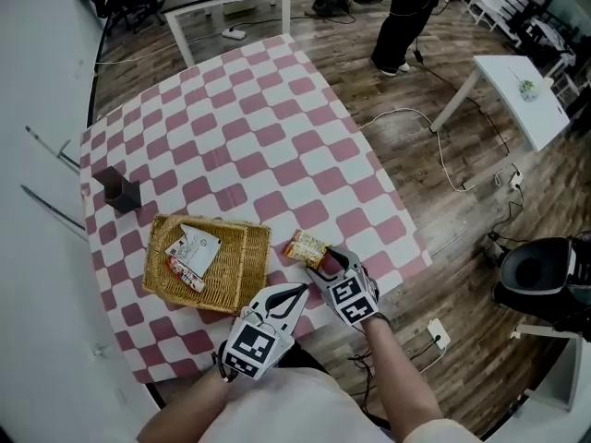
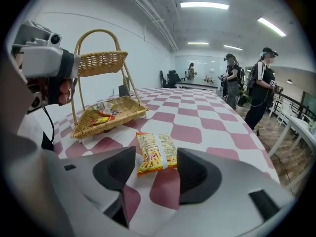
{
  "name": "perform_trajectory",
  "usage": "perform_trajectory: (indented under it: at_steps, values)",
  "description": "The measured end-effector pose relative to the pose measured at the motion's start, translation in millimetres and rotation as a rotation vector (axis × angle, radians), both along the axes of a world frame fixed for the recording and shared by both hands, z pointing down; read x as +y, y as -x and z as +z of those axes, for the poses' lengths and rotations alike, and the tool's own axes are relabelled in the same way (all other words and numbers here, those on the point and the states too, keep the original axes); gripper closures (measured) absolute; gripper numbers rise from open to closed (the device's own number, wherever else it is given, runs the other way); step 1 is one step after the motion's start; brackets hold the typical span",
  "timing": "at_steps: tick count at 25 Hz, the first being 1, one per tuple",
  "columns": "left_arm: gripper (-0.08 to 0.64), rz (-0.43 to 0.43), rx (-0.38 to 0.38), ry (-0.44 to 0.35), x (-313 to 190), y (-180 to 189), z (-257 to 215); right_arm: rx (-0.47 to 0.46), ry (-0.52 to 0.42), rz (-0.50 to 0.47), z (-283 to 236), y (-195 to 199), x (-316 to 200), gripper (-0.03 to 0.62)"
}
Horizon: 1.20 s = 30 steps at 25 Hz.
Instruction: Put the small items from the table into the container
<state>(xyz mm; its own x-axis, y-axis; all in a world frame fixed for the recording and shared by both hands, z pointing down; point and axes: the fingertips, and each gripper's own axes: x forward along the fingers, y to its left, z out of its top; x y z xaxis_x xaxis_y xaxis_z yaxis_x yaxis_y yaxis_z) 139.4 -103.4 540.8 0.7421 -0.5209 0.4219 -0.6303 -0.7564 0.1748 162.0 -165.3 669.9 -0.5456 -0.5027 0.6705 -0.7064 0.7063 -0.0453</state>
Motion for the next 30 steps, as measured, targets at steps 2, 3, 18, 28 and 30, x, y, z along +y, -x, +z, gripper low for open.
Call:
perform_trajectory:
  at_steps: [2,3,18,28,30]
  values:
    - [0.568,-0.001,0.000,0.003,-1.3,0.5,1.0,0.013,0.005,-0.026,4.0,2.3,-3.3,0.277]
    - [0.568,-0.002,-0.001,0.005,-1.7,1.0,1.5,0.020,0.007,-0.041,6.2,4.0,-4.9,0.264]
    - [0.568,-0.018,-0.009,0.028,-6.5,6.8,9.0,0.113,0.058,-0.137,33.9,16.6,-16.3,0.213]
    - [0.567,-0.027,-0.012,0.020,-7.7,9.1,7.3,0.120,0.076,-0.149,35.5,14.9,-15.6,0.351]
    - [0.566,-0.030,-0.012,0.018,-6.9,10.0,6.3,0.110,0.077,-0.150,32.6,16.0,-14.8,0.368]
